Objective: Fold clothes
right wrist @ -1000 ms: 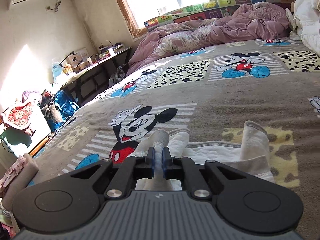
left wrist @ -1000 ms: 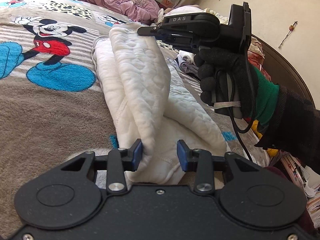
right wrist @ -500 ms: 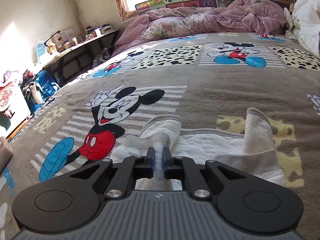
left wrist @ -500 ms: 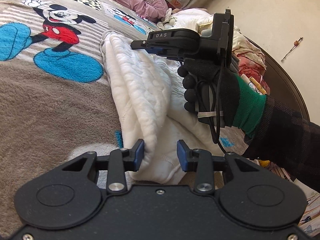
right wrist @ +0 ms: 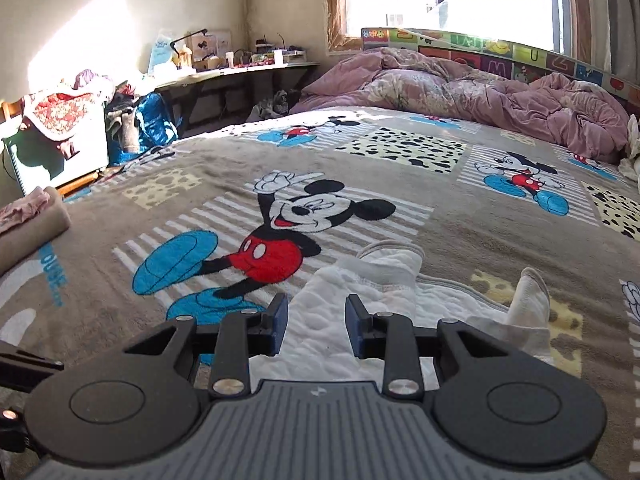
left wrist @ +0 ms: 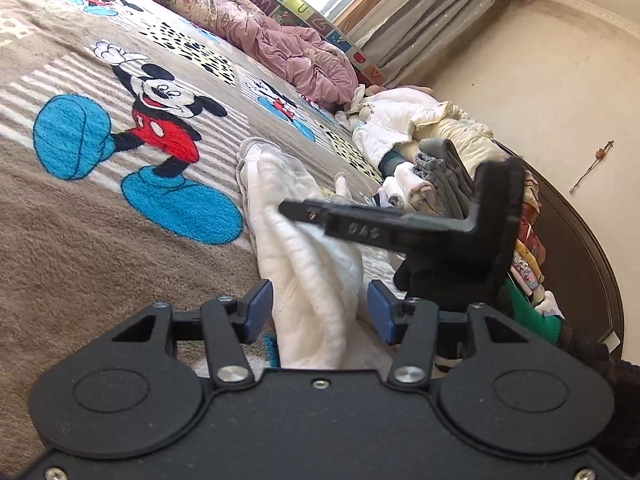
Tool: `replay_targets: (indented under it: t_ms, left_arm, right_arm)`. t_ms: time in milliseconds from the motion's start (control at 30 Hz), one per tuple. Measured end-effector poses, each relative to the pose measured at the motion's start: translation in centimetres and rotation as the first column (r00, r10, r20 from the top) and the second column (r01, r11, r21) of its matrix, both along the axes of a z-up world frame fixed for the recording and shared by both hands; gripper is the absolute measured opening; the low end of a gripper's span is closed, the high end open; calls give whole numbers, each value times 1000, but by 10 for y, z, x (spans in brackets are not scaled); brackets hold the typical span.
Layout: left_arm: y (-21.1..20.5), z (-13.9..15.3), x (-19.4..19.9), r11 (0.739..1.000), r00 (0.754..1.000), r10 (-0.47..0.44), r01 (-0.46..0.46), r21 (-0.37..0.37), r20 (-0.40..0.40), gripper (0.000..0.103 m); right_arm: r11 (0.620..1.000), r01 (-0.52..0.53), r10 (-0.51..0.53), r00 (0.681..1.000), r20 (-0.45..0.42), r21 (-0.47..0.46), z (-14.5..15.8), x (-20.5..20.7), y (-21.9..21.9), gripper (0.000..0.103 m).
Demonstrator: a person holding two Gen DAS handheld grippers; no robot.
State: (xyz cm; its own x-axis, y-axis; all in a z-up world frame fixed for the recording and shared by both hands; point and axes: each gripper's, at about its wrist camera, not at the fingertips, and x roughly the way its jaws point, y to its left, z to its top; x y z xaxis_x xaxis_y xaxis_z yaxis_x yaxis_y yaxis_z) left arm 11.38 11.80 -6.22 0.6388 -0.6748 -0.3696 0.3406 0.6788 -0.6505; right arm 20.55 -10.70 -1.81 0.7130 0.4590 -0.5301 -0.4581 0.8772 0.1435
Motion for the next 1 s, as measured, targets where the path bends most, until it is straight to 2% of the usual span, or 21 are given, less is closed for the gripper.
replay_targets:
  t_ms: [133, 200, 367, 433, 467, 567, 633, 700, 800, 867, 900, 1000]
  left_arm:
    - [2, -1, 1, 1000, 1000, 14, -14, 3, -8, 52]
    - [3, -1, 0, 1000, 1000, 15, -15, 5, -11, 57]
    - [-1, 9, -9, 998, 997, 7, -12, 67, 75, 59]
    - [-10, 16, -16, 989, 991, -10, -10, 149, 134, 59]
    - [-18, 19, -20, 977, 984, -27, -11, 212, 175, 59]
    - [-42, 20, -33, 919, 962, -96, -13, 394, 257, 60]
    - [-57, 18, -41, 866, 945, -159, -6, 501, 286, 60]
    - [-69, 14, -52, 793, 923, -227, -10, 609, 311, 60]
    - [-79, 4, -78, 627, 867, -351, -62, 777, 353, 61]
    - [-85, -10, -92, 495, 835, -428, -104, 863, 346, 61]
    - [-88, -17, -98, 426, 820, -463, -126, 896, 336, 61]
    - [-98, -41, -104, 242, 787, -549, -173, 955, 281, 61]
  right_arm:
    - [1000, 30, -29, 997, -70, 2, -8, 5, 3, 33]
    - [999, 45, -44, 993, -105, 2, -12, 7, 4, 33]
    - [989, 107, -107, 994, -7, 105, 10, -47, -54, 35]
    - [988, 132, -134, 991, 23, 82, 10, -74, -76, 36]
    - [987, 144, -147, 989, 36, 66, 8, -88, -86, 37]
    - [985, 175, -175, 981, 78, 6, 3, -130, -113, 39]
    - [982, 176, -168, 979, 114, -65, -3, -156, -121, 39]
    - [978, 170, -152, 978, 139, -121, -9, -162, -123, 44]
    - [962, 130, -91, 981, 169, -239, -23, -186, -119, 50]
    - [935, 83, -21, 983, 180, -344, -38, -195, -110, 50]
    - [917, 60, 15, 983, 183, -395, -46, -199, -106, 52]
    - [840, -4, 121, 976, 179, -542, -69, -213, -93, 52]
